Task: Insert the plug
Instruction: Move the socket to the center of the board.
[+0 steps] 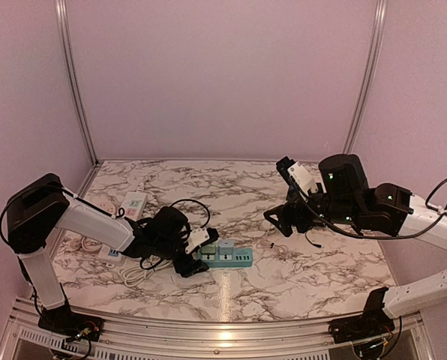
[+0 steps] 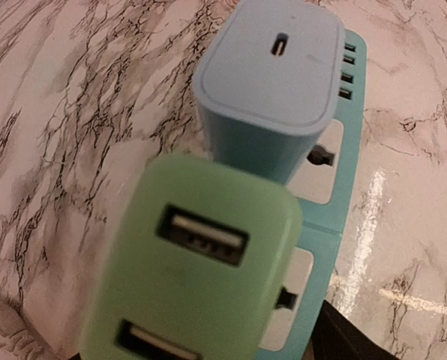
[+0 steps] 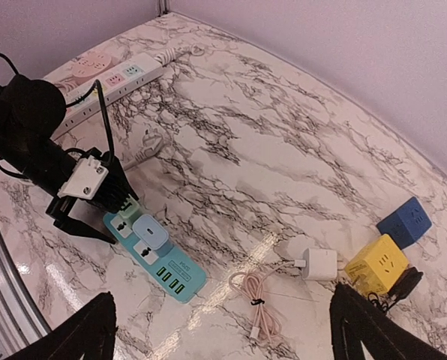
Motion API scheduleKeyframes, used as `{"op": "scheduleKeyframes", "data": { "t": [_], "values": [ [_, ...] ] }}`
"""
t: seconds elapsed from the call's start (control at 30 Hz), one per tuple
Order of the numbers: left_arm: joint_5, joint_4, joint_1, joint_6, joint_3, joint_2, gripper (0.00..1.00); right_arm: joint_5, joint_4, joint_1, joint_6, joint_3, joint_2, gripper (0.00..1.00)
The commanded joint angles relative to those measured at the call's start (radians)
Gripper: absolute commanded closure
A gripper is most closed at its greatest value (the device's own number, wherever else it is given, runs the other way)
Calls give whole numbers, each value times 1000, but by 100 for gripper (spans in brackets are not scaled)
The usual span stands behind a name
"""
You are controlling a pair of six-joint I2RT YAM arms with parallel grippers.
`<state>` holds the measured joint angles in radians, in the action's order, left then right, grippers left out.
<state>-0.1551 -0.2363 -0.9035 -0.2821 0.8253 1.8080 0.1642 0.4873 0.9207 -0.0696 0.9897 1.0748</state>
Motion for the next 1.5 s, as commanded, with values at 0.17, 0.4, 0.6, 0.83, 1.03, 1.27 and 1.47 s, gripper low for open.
{"op": "scheduleKeyframes", "data": {
  "t": [0.17, 0.4, 0.6, 0.83, 1.03, 1.27, 1.47],
  "values": [
    [-36, -86, 7, 89, 28, 79, 44, 3, -1, 1, -21, 3, -20, 7],
    [162, -147, 62, 242, 41, 119, 48, 23, 14, 1, -19, 18, -29, 7],
    [298, -116, 107, 364, 176, 206, 46, 112, 41, 1, -39, 33, -41, 6],
    [463, 158, 124, 440, 638, 491, 45, 389, 37, 0, -107, 30, -35, 2],
    [427, 452, 184, 652, 1106, 722, 42, 410, -11, -165, -146, 72, 27, 1],
    [244, 337, 186, 770, 1052, 689, 13, -3, -93, -583, -206, 127, 214, 1],
    [165, 188, 178, 825, 812, 518, 1, -151, -107, -753, -243, 281, 483, 2]
  ]
}}
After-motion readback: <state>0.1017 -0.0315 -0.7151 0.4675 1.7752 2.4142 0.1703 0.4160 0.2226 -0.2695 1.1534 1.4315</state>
